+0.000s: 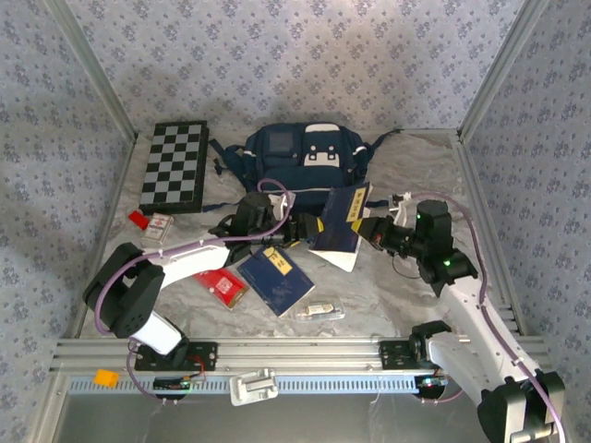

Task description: Pack the student bag

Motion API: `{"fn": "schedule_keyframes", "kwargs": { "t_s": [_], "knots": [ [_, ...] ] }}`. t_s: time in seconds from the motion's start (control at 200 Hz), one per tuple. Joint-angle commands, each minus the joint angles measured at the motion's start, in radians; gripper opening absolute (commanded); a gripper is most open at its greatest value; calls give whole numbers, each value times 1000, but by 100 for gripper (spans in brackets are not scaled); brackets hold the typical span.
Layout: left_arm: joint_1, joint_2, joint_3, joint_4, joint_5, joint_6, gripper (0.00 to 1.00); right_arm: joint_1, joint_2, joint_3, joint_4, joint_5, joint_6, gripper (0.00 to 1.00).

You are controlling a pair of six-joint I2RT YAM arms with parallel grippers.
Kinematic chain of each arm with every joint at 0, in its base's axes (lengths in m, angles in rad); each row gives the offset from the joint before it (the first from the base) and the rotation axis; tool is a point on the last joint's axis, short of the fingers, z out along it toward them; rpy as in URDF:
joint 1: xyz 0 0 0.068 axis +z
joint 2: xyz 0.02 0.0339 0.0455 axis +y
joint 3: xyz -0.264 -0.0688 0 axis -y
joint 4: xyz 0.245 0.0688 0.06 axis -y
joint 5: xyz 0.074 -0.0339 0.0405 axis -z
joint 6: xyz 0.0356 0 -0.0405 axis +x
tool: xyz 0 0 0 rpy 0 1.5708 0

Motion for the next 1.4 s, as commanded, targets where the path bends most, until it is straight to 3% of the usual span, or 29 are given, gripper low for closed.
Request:
{"fn": "schedule_keyframes", "kwargs": {
  "t_s": [0.0, 0.14, 0.65, 0.72, 0.875, 0.989, 1.049, 1.174, 1.394],
  "knots": [
    [0, -25, 19, 164, 77, -62, 71, 24, 17, 44, 113, -9, 31, 0],
    [2, -33, 22, 238, 94, -94, 60, 25, 40, 28, 72, 25, 6, 0],
    [-25, -56, 56, 211, 77, -88, 7, 19, 111, 44, -10, 46, -94, 0],
    [-25, -67, 61, 191, 67, -85, 0, 19, 104, 44, -20, 56, -96, 12],
    [-25, -89, 61, 214, 49, -97, 0, 5, 91, 45, -88, 56, -98, 42],
    [-24, -104, 82, 205, 49, -88, 0, -16, 66, 21, -93, 40, -46, 79],
    [-25, -108, 92, 199, 46, -87, 0, -18, 57, 15, -96, 33, -23, 90],
    [-37, -100, 102, 253, 35, -122, 0, -8, 61, 5, -43, 1, 16, 100],
    [-70, -78, 151, 256, 21, -117, 0, 16, 124, -10, 169, -69, 136, 100]
  ]
}}
